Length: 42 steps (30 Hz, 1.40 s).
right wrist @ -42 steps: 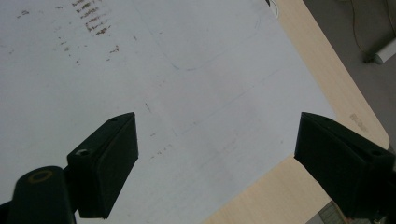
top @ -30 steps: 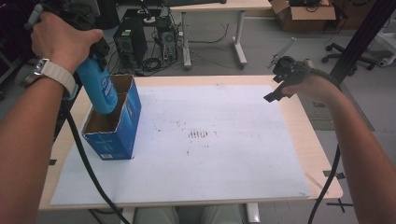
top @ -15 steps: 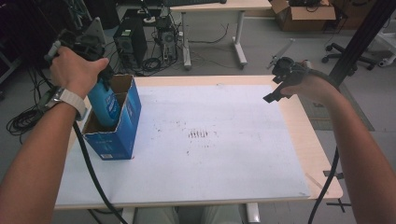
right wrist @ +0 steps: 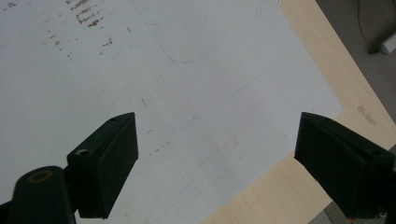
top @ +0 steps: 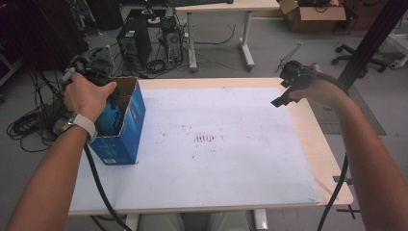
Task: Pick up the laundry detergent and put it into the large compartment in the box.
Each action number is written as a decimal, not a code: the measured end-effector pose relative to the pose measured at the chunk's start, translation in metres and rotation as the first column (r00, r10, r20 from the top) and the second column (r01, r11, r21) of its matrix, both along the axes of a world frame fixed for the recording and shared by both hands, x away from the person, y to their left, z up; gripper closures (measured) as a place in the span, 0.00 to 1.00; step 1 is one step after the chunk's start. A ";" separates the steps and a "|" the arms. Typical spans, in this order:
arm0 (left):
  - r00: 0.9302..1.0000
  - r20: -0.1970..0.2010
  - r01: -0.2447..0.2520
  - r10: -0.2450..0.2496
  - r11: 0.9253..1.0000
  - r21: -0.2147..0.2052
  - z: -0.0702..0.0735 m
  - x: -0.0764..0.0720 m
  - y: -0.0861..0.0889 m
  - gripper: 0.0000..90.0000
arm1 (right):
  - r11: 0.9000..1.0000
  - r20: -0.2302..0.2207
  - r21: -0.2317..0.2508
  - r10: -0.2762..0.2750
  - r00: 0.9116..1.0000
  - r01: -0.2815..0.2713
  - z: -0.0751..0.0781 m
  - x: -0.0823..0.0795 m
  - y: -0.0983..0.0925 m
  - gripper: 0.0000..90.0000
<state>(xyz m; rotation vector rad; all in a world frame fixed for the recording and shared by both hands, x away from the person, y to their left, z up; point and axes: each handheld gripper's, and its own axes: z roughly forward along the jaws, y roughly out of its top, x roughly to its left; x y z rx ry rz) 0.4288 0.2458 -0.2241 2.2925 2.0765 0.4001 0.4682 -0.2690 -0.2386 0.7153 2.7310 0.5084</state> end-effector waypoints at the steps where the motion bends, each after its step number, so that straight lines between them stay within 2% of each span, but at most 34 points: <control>1: 1.000 -0.006 0.003 -0.003 1.000 -0.001 -0.004 0.000 -0.001 0.42 | 1.000 0.000 -0.001 0.000 1.000 0.000 0.000 0.000 0.000 0.15; 9: 1.000 -0.016 0.005 -0.006 1.000 -0.004 -0.023 0.000 0.001 0.42 | 1.000 -0.002 0.000 0.002 1.000 -0.002 -0.002 0.000 0.001 0.15; 26: 0.999 -0.035 -0.006 0.006 1.000 -0.007 -0.048 0.002 0.003 0.42 | 1.000 -0.010 0.000 -0.002 1.000 0.002 -0.005 0.002 0.001 0.15; 42: 0.999 -0.035 -0.015 0.015 1.000 -0.021 -0.050 0.004 0.007 0.42 | 1.000 -0.011 0.004 -0.007 1.000 0.007 -0.005 0.001 -0.001 0.15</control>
